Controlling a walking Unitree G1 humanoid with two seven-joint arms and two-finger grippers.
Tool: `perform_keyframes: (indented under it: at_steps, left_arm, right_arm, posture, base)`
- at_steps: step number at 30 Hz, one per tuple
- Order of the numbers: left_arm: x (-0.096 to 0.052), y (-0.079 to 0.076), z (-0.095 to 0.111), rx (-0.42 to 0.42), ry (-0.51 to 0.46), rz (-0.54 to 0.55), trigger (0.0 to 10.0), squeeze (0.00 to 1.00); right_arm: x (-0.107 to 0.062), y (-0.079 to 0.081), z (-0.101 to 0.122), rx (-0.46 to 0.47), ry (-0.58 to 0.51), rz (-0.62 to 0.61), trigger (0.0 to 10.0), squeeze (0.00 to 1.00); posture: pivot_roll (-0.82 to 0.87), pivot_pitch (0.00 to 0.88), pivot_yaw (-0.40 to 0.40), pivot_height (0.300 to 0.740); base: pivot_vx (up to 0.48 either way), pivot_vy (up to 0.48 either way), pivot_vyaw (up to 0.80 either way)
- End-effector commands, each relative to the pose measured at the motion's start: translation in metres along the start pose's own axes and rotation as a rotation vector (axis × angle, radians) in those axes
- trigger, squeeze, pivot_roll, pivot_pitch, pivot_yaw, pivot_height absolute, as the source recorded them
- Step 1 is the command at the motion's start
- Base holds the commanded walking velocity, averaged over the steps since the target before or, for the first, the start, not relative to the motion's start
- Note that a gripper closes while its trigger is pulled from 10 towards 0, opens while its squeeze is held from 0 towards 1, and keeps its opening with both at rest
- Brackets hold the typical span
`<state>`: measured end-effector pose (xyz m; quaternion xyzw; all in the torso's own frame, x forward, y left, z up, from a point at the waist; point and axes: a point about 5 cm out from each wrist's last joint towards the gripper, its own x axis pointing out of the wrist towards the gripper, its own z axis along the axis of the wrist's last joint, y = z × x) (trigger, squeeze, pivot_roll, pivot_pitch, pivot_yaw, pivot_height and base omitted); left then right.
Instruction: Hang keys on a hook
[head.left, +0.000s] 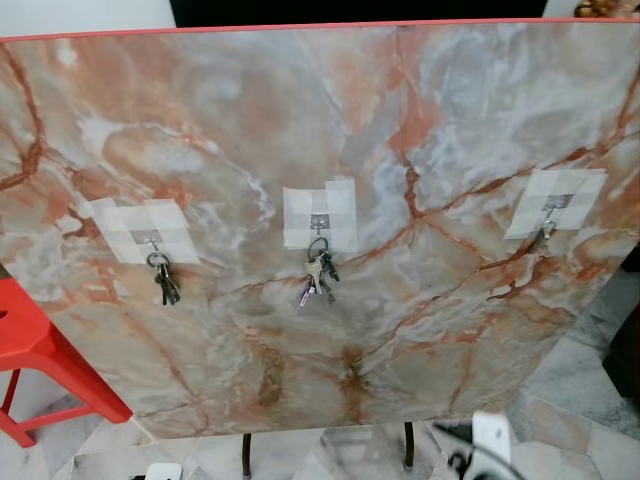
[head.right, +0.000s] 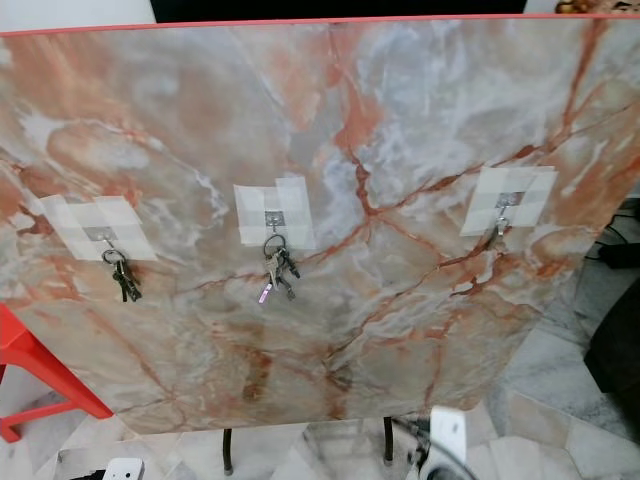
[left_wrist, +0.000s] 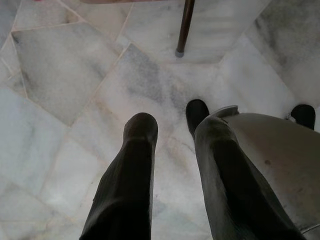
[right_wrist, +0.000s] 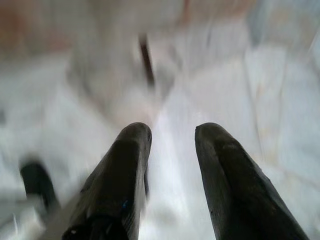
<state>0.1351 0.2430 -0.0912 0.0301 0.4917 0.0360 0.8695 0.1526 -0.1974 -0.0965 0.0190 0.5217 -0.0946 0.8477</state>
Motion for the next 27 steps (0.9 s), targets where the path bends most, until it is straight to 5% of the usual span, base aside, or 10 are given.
perform_keyframes:
  at_steps: [1,11,15,20,27]
  left_arm:
    - [-0.001,0.004,-0.004,0.017,0.022,0.008,10.0,0.00]
    - [-0.001,0.004,-0.004,0.017,0.021,0.009,10.0,0.00]
    - [-0.001,0.004,-0.004,0.024,0.027,0.009,10.0,0.00]
    - [-0.001,0.004,-0.005,0.021,0.033,0.012,10.0,0.00]
    - [-0.001,0.004,-0.006,0.014,0.038,0.011,10.0,0.00]
  right_arm:
    - [0.000,-0.002,-0.005,-0.021,0.022,-0.011,10.0,0.00]
    - [-0.002,-0.002,-0.025,-0.036,0.075,0.002,10.0,0.00]
    - [-0.004,-0.012,-0.032,-0.108,0.090,0.001,10.0,0.00]
    - [-0.003,-0.017,-0.025,-0.116,0.078,-0.005,10.0,0.00]
    - [0.000,-0.003,-0.008,-0.155,0.051,0.014,10.0,0.00]
  posture:
    - [-0.13,0.000,-0.001,0.740]
    - [-0.15,0.000,0.007,0.740]
    - [-0.14,0.000,0.000,0.740]
    - [-0.14,0.000,0.001,0.740]
    - [-0.14,0.000,-0.004,0.740]
  base:
    - [0.000,0.000,0.00]
    - [0.000,0.000,0.00]
    - [0.000,0.000,0.00]
    - [0.000,0.000,0.00]
    - [0.000,0.000,0.00]
